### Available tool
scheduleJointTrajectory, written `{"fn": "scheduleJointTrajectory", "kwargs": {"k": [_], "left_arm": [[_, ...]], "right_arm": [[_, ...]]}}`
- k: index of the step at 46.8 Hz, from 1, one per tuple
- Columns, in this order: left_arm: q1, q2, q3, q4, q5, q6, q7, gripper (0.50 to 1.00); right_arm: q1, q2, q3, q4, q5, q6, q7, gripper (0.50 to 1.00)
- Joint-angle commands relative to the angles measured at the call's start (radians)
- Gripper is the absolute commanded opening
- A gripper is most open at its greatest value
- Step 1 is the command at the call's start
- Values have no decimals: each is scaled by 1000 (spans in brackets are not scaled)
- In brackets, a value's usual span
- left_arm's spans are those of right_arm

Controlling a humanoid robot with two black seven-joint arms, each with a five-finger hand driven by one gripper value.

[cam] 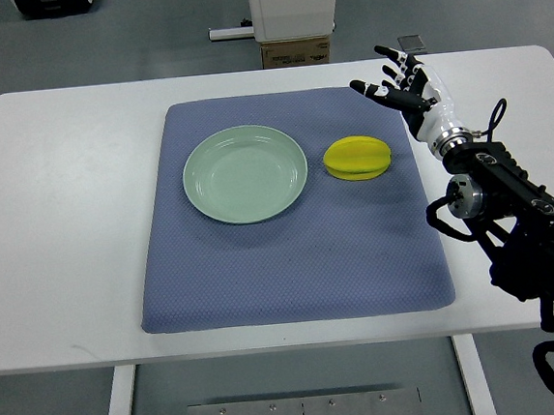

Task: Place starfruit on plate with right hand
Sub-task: 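Move the right hand toward the yellow starfruit beside the plate, then close the right hand's fingers around the yellow starfruit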

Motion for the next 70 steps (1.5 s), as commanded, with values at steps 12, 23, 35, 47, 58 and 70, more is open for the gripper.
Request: {"fn": "scheduleJointTrajectory", "kwargs": {"k": [12,23,35,47,58,70], "left_arm": [[0,0,1,0,0,0,0,1000],[0,0,0,0,0,0,0,1000],[0,0,1,0,0,0,0,1000],[1,0,1,0,0,0,0,1000],[1,0,1,0,0,0,0,1000],[1,0,1,0,0,0,0,1000]], "right_arm": [[20,-5,-71,0,0,8,5,1000],[26,-57,-125,0,0,52,12,1000],[23,-74,-134,-1,-2,129,24,1000],[29,-97,-208,-11,-3,129,54,998],[51,-127,-312,-41,-6,118,107,991],[77,-132,-402,-93,-8,115,166,985]]}}
